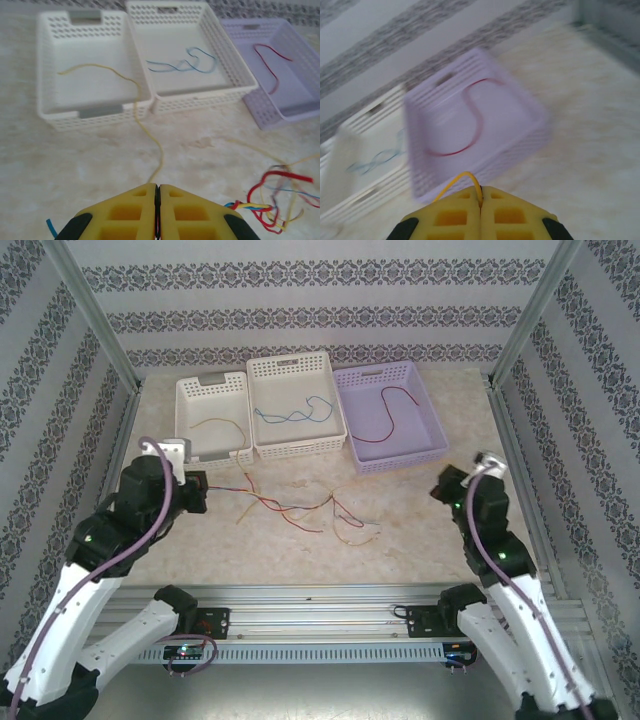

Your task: Untangle the cables

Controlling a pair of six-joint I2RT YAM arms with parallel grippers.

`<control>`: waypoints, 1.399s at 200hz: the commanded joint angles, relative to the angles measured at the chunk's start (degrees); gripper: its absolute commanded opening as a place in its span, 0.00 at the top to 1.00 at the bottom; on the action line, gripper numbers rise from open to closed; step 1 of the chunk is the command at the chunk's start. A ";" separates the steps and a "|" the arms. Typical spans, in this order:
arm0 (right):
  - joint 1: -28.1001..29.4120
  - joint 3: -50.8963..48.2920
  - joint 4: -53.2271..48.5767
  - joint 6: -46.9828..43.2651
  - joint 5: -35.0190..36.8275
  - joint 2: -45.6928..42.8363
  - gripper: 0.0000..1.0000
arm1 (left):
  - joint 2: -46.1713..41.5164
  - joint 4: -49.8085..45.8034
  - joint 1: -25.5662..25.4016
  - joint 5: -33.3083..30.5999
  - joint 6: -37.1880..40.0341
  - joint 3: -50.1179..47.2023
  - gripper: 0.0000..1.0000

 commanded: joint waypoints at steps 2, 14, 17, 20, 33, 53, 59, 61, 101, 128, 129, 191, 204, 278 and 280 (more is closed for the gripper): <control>-8.21 -0.74 -10.18 1.97 3.08 -4.53 1.00 | -1.77 -9.75 -0.01 -10.58 0.94 5.87 1.00; -13.17 -0.58 -12.00 2.58 2.57 -6.12 1.00 | -2.87 -11.94 0.04 -14.80 0.61 8.32 1.00; -14.26 -0.57 -12.33 2.56 2.34 -6.43 1.00 | -3.19 -12.64 -0.04 -15.86 0.50 8.92 1.00; -15.18 -0.50 -12.62 2.63 2.10 -6.58 1.00 | -3.50 -13.18 -0.03 -16.88 0.31 9.74 1.00; -18.07 -0.38 -14.21 4.07 2.10 -6.99 1.00 | -4.45 -15.09 -0.01 -20.26 0.40 12.92 1.00; -19.71 -1.71 -14.06 7.01 1.43 -7.53 1.00 | -4.22 -18.42 -0.01 -23.91 1.43 17.98 1.00; -20.30 -2.07 -13.93 7.80 1.23 -7.52 1.00 | -4.12 -18.97 -0.03 -24.84 1.89 18.89 1.00; -20.39 -2.13 -13.96 8.11 1.18 -7.45 1.00 | -4.07 -19.14 -0.05 -24.99 2.06 19.24 1.00; -24.88 -3.50 -13.27 9.33 -1.20 -5.64 1.00 | -3.10 -21.65 -0.04 -31.25 6.20 25.00 1.00; -25.46 -4.43 -13.24 9.58 -0.38 -5.94 1.00 | -2.27 -20.96 -0.08 -33.91 8.27 26.99 1.00; -25.49 -4.43 -13.25 9.59 -0.37 -5.94 1.00 | -2.27 -20.93 -0.11 -33.91 8.29 27.03 1.00; -25.69 -4.05 -14.61 9.65 2.47 -6.25 1.00 | -0.16 -15.55 -0.13 -39.16 11.74 26.77 1.00; -25.86 -4.30 -14.83 9.94 3.19 -6.44 1.00 | 0.70 -15.07 -0.14 -40.04 12.20 27.11 1.00; -26.22 -3.62 -16.18 10.44 7.87 -7.03 1.00 | 0.49 -3.59 -3.88 -55.24 23.84 22.45 1.00; -26.29 -3.53 -16.35 10.42 8.02 -7.00 1.00 | 0.42 -3.08 -4.09 -55.36 24.32 22.09 1.00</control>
